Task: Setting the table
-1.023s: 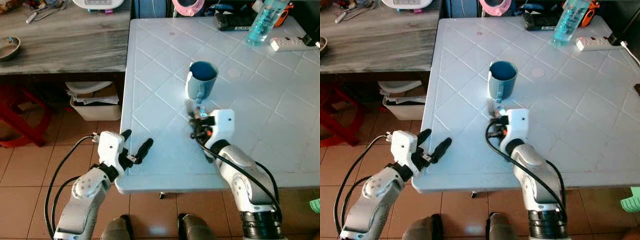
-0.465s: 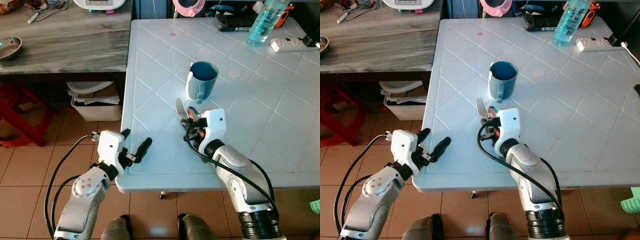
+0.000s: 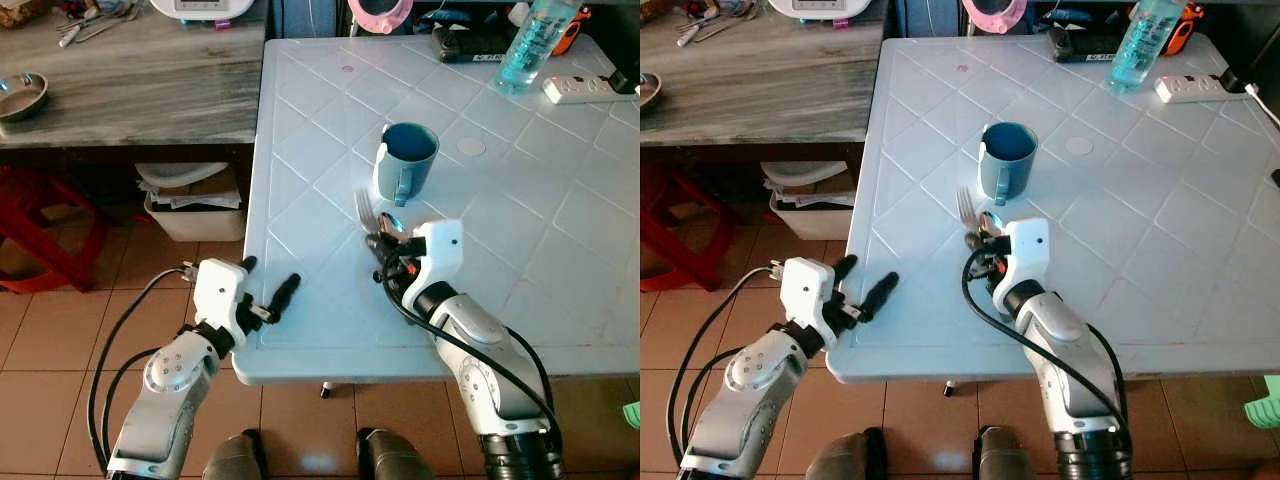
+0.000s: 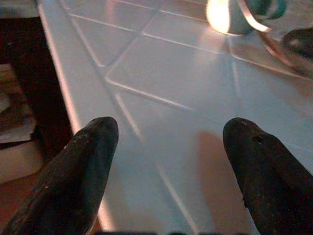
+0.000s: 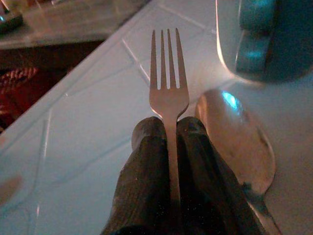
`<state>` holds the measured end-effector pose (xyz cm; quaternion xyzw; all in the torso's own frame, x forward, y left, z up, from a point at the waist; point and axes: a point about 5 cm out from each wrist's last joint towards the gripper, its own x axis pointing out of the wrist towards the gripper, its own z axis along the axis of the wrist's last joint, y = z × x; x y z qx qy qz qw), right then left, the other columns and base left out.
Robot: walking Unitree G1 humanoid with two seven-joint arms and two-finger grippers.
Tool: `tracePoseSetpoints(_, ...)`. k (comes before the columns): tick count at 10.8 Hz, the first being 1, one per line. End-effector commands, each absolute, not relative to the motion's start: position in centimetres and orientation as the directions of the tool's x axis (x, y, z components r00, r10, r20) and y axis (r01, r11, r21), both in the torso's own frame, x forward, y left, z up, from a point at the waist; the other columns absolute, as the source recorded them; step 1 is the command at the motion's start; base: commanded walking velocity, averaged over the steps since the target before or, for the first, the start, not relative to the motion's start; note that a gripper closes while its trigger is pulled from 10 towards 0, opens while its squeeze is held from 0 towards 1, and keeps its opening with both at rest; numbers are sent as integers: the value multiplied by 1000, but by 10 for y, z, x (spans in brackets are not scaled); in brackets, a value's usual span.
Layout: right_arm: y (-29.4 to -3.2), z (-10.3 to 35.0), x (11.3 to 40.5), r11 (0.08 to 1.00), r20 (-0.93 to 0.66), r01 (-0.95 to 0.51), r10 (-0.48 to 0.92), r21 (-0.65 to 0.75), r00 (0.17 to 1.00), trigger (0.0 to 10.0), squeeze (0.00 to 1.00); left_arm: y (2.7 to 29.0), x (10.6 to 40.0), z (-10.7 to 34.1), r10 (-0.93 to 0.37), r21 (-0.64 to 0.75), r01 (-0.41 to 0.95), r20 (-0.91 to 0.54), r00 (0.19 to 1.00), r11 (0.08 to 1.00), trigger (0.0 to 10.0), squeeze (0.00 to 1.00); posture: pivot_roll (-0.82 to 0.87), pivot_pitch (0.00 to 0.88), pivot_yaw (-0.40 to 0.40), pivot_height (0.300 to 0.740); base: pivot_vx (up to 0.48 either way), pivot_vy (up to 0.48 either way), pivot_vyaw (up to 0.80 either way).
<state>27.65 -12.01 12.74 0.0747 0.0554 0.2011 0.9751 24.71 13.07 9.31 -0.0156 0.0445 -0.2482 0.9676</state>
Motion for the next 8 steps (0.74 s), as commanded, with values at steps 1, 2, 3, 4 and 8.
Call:
tracePoseSetpoints(1,-123,132,274,919,-44,-367,376,141,925,0,0,137,245,83,-451,-46,449,-129,883,893,10000,0,-72,173,39,740,0,244,0)
tracePoseSetpoints(2,-126,131,272,930,-40,-346,353,125,935,0,0,137,245,84,-440,-42,438,-122,890,898,10000,0,-72,171,36,740,0,480,0)
tracePoseSetpoints(3,-132,129,270,945,-30,-311,316,102,948,510,0,136,246,84,-426,-46,424,-113,898,905,10000,0,-72,168,33,740,0,480,0)
tracePoseSetpoints(4,-135,127,268,952,-26,-294,297,86,955,1686,0,137,246,83,-407,-49,404,-110,907,913,10000,0,-74,165,31,740,0,480,0)
tracePoseSetpoints(8,-143,122,267,971,-24,-231,233,68,972,10000,0,141,247,82,-355,-56,351,-100,929,935,10000,0,-78,162,25,740,0,480,0)
